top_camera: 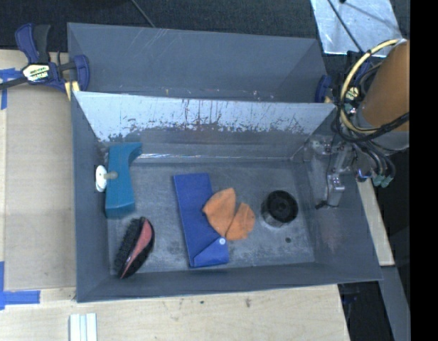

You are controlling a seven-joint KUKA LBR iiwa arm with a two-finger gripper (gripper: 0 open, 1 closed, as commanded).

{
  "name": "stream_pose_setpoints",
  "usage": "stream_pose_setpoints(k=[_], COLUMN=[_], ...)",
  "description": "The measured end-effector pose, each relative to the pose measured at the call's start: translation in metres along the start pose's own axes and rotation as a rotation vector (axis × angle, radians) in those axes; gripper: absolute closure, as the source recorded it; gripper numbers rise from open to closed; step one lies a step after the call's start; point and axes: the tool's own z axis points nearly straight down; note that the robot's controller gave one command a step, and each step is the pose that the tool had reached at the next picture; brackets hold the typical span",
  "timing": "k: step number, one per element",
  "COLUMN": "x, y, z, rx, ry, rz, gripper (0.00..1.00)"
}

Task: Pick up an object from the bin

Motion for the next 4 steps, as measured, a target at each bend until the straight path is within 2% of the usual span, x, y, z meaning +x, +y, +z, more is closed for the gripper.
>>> stream_pose_setpoints(k=[1, 2, 3, 4], x=[-0.002, -0.007, -0.006, -0.007], y=[0.001, 0.007, 0.008, 0.005], z=[-0.005, 0.071, 0.104, 0.075], rx=[0.001, 0.001, -0.001, 0.001], ry=[-0.009, -0.013, -0.004, -0.012], rz=[-0.003, 0.055, 0.104, 0.201], gripper=[0.00, 0.00, 0.00, 0.00])
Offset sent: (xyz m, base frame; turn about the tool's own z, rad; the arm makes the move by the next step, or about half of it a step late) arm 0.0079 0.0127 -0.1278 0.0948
